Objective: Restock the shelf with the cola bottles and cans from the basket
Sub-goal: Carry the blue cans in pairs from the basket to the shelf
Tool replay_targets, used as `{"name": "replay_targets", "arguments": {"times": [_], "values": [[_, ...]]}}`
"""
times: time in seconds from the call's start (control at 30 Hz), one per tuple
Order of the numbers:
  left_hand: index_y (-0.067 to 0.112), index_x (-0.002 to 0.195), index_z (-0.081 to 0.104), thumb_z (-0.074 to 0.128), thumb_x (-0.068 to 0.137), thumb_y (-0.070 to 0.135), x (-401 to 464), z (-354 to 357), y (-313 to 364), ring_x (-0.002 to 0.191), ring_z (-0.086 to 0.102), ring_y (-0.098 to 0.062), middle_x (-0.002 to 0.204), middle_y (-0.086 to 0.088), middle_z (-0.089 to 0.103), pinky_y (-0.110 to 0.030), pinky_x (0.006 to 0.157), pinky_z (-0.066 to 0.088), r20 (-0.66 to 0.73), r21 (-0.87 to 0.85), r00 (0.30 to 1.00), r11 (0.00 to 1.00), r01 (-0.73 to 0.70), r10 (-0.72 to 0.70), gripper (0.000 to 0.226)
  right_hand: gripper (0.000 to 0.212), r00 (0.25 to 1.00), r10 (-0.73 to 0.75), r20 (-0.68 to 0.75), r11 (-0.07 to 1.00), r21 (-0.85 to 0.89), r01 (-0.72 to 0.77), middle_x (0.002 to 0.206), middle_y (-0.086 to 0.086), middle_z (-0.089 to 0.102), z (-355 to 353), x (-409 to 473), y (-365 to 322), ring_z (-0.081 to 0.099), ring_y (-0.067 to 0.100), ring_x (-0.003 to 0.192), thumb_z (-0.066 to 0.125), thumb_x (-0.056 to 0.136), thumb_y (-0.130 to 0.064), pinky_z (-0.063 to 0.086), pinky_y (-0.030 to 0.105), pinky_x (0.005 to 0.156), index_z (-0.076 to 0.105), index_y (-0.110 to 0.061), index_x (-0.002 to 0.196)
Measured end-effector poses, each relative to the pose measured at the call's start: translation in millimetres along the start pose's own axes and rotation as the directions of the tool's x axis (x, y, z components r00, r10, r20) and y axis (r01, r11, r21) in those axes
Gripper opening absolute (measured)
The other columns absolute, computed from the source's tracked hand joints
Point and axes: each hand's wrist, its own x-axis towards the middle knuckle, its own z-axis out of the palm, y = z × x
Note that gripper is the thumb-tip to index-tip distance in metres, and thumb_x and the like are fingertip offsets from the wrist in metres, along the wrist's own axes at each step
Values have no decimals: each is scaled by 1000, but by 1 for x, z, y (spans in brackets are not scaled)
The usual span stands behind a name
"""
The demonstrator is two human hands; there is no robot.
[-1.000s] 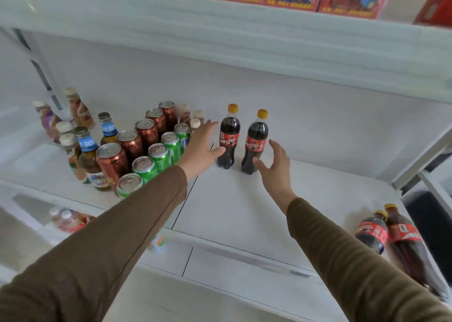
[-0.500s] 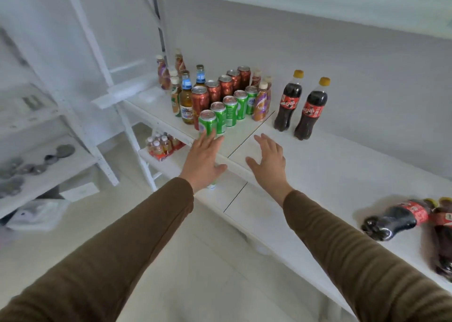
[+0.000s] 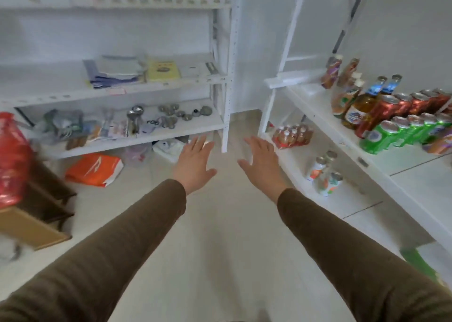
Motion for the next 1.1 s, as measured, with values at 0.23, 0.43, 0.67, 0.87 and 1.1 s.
{"name": "replay_targets", "arguments": {"times": [0.23,0.43,0.67,0.87,1.1], "values": [[21,161,20,71,90,39,-59,-45,-179,157,3,-30,171,-11,5,-49,126,6,-9,23,965,965,262,-262,89,65,965,-209,159,978,27,208,161,2,35,112,43,-162,30,28,146,65,94,-33,27,43,118,39,-22,153],[25,161,20,71,90,40,-58,-70,-295,157,7,-30,170,-10,7,-51,126,8,-15,31,922,921,388,-387,88,70,909,-329,254,944,94,316,163,6,32,199,107,-253,26,30,147,69,91,-25,25,43,121,40,-18,154],[26,162,17,69,92,41,-90,-132,-447,157,7,-31,171,-10,4,-51,126,9,-47,56,794,792,609,-607,88,71,791,-504,346,864,186,469,158,8,38,316,171,-401,28,32,144,70,88,-24,23,42,120,41,-18,152],[24,162,18,70,91,39,-132,-166,-569,155,10,-35,170,-12,7,-51,125,12,-62,22,705,705,709,-706,89,68,685,-625,374,780,251,573,153,4,43,398,190,-534,33,29,139,72,89,-30,29,43,116,43,-19,150],[24,161,20,70,91,38,-174,-194,-725,156,8,-33,170,-11,10,-49,126,12,-12,-32,660,660,751,-751,87,62,687,-608,398,794,292,534,147,6,47,489,203,-656,35,29,137,72,90,-24,30,42,115,46,-20,147]]}}
